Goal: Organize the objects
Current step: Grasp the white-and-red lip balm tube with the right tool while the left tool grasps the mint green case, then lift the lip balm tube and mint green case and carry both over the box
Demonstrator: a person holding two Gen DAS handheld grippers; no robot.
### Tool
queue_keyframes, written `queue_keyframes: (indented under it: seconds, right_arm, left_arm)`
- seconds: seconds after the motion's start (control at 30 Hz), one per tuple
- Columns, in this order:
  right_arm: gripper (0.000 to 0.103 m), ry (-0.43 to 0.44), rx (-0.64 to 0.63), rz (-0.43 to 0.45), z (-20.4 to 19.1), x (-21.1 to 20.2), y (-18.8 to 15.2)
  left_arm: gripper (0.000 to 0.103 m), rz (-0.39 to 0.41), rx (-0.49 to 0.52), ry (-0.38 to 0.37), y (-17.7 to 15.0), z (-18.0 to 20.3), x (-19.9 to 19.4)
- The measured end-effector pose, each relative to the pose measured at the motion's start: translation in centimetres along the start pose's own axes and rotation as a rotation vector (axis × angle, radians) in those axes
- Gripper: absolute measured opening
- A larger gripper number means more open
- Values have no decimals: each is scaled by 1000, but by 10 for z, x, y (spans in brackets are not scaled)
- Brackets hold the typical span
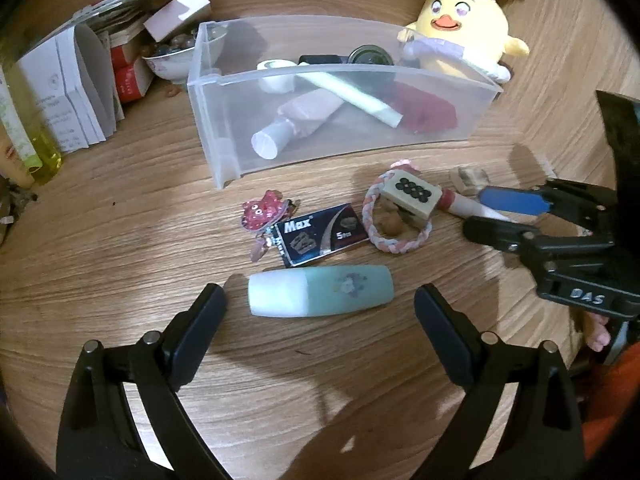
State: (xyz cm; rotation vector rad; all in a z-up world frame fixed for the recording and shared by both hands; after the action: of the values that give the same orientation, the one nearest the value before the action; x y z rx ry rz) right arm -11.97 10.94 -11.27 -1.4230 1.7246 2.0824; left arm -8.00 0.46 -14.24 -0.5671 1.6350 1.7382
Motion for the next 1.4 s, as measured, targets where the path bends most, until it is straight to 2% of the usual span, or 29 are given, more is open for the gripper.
queue_keyframes:
  seconds: [0.13, 0.2, 0.33, 0.7, 1.1, 1.4]
  right_arm:
    - [37, -4, -17, 5, -4, 1, -1]
    - [26, -6, -26, 7, -6, -1, -3]
    - [14, -5, -23, 11, -8, -3, -5]
    - [14, -28, -1, 79, -8, -19, 5]
    - [14, -25, -10, 193, -11, -37, 48]
    - [14, -13, 15, 261, -12, -46, 75]
  left_arm:
    - [79, 8, 19, 10, 1, 1, 1]
    - [73, 13, 30, 16, 1, 2, 1]
    - [73, 20, 36, 20, 2, 3, 1]
    - [73, 71, 9, 21, 8, -5, -13]
    - [73, 224, -43, 26, 59, -15, -36]
    - [73, 332, -11, 51, 98, -14, -53]
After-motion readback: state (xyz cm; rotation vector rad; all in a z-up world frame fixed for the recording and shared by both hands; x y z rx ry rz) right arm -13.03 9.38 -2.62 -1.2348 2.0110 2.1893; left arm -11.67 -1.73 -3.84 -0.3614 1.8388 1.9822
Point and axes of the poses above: each gripper's, at about its wrist camera, not at the fingertips, and x roughly the way its jaws point, z to its right, y to its top, the point moved 9 cm from there along x, roughly the way its jaws point, and after that the axes turned 11 degrees about z, right-handed, at the moved point
